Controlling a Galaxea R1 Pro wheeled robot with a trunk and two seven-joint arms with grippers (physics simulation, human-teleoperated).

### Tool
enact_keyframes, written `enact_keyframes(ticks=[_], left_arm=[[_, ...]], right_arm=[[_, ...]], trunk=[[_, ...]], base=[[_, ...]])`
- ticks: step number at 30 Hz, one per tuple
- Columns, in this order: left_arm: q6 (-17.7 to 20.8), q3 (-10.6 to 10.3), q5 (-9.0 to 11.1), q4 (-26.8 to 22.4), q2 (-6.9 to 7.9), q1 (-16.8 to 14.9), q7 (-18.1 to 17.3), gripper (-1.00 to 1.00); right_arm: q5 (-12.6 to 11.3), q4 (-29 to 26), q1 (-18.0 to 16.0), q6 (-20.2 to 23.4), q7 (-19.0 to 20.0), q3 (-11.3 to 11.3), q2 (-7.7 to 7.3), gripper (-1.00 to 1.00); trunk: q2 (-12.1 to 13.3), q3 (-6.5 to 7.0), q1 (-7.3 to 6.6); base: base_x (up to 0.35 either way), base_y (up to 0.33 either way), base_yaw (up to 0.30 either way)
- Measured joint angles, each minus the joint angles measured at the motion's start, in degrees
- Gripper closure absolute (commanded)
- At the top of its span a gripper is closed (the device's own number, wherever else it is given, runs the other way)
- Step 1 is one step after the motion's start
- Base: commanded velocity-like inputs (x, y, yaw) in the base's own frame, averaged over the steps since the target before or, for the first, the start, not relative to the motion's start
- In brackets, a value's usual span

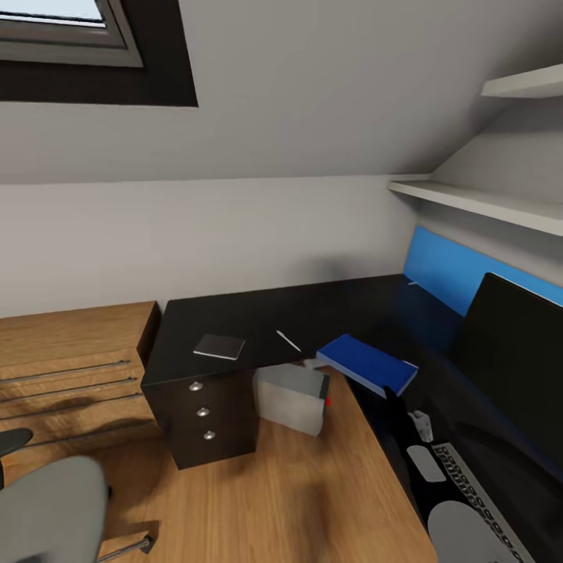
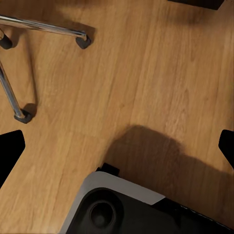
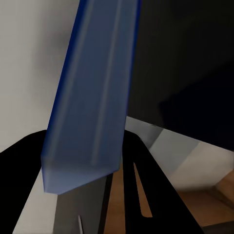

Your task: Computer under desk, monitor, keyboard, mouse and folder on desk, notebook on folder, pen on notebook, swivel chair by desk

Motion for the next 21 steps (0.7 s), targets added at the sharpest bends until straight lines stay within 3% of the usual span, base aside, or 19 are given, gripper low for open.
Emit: enact_keyframes(ticks=[8, 13, 21], left_arm=[[0.03, 0.02, 0.08, 0.0, 0.01, -0.02, 0.0, -1.0], [0.03, 0.0, 0.09, 0.0, -0.05, -0.02, 0.02, -1.0], [0.03, 0.0, 0.09, 0.0, -0.08, -0.01, 0.0, -1.0]], right_arm=[[-0.1, -0.16, 0.0, -0.29, -1.38, -0.25, -0.07, 1.0], [-0.12, -0.24, 0.0, -0.33, -4.01, -2.79, -0.08, 1.0], [-0.07, -0.32, 0.0, -0.44, -4.57, -3.52, -0.05, 1.0]], trunk=[[0.0, 0.0, 0.01], [0.0, 0.0, 0.01], [0.0, 0.0, 0.01]], base=[[0.01, 0.0, 0.0], [0.0, 0.0, 0.0], [0.0, 0.0, 0.0]])
